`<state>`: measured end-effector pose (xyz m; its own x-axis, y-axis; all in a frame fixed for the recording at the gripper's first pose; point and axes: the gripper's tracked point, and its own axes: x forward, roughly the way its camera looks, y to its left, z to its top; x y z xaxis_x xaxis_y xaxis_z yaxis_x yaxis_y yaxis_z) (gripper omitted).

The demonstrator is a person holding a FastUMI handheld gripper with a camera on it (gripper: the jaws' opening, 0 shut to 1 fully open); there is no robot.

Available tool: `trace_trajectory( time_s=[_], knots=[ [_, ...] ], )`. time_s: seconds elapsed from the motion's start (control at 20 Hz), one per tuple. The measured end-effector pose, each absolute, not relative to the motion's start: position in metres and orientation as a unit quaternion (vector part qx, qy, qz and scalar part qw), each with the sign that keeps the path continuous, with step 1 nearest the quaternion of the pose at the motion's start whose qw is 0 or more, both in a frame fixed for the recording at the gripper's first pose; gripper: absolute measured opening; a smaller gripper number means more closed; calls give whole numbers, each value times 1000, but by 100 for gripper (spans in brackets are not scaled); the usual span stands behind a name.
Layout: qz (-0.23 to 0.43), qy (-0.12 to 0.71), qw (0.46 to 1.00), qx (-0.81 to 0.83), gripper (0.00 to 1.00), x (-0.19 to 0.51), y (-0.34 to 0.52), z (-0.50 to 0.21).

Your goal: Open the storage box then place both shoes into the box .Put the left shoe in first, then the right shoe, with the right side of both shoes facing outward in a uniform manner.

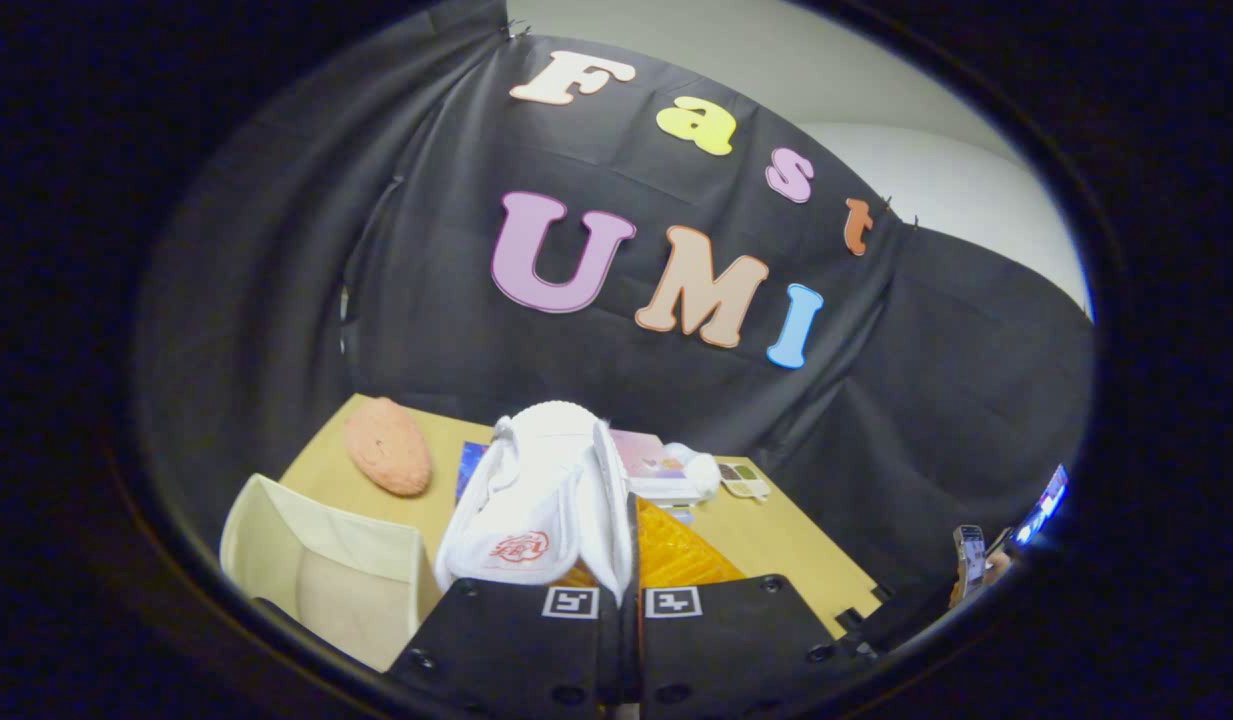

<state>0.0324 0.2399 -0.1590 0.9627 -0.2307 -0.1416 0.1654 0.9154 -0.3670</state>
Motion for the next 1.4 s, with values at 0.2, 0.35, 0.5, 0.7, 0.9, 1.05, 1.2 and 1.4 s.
trace_trajectory(
  time_s=[0.2, 0.35, 0.5, 0.7, 0.9, 1.05, 1.2, 1.4],
  knots=[
    [-51, 102, 986, -125, 3, 19, 297, -163],
    [-28, 127, 987, -89, 3, 8, 331, -184],
    [-14, 170, 983, -61, 3, 0, 355, -219],
    [-10, 226, 973, -39, 3, -3, 375, -270],
    [-16, 272, 961, -45, 4, -3, 388, -311],
    [-18, 310, 949, -50, 4, 0, 398, -337],
    [-8, 335, 941, -50, 4, 8, 414, -352],
    [3, 380, 924, -38, 5, 5, 423, -379]
  ],
)
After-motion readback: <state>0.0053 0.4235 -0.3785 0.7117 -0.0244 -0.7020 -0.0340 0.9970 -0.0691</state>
